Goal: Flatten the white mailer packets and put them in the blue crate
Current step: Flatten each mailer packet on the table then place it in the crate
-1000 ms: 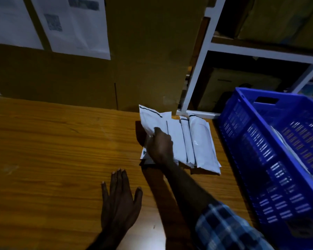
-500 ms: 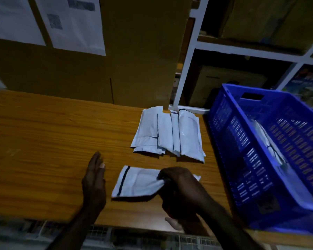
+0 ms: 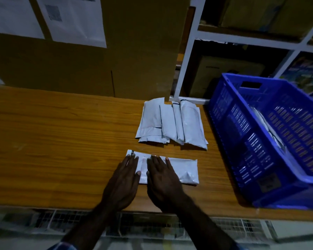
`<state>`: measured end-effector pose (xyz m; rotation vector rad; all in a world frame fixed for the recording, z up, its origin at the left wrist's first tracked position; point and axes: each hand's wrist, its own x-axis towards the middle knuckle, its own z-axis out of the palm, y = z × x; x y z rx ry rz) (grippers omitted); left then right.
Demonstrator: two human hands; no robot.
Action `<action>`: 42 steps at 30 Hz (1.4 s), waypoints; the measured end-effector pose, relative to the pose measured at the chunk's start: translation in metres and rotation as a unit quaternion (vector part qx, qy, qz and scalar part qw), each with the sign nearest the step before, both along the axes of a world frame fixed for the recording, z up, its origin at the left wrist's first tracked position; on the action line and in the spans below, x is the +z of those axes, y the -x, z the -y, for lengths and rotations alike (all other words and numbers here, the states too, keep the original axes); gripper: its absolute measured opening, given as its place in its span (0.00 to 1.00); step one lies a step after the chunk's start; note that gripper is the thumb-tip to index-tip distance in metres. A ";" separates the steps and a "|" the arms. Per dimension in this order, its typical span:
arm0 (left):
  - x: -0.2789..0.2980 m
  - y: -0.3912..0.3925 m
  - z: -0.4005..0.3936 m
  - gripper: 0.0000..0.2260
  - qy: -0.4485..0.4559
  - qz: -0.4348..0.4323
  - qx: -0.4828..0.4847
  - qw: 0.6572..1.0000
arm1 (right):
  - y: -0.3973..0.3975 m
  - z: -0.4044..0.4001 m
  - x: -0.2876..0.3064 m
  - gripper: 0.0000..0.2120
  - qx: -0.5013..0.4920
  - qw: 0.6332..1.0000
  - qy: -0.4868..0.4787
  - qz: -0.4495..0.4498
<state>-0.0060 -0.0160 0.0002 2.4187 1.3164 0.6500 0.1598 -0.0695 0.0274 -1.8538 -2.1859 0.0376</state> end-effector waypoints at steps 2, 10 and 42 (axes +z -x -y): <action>-0.005 0.001 -0.005 0.25 -0.035 -0.032 -0.022 0.999 | 0.006 -0.002 -0.007 0.25 -0.007 1.000 -0.009 0.004; -0.004 -0.002 -0.011 0.25 -0.053 -0.115 -0.052 0.991 | 0.015 -0.005 -0.016 0.26 -0.039 0.998 -0.048 -0.011; 0.023 -0.052 -0.026 0.27 -0.071 -0.152 -0.081 0.983 | -0.030 -0.004 -0.015 0.24 -0.105 0.993 -0.061 0.005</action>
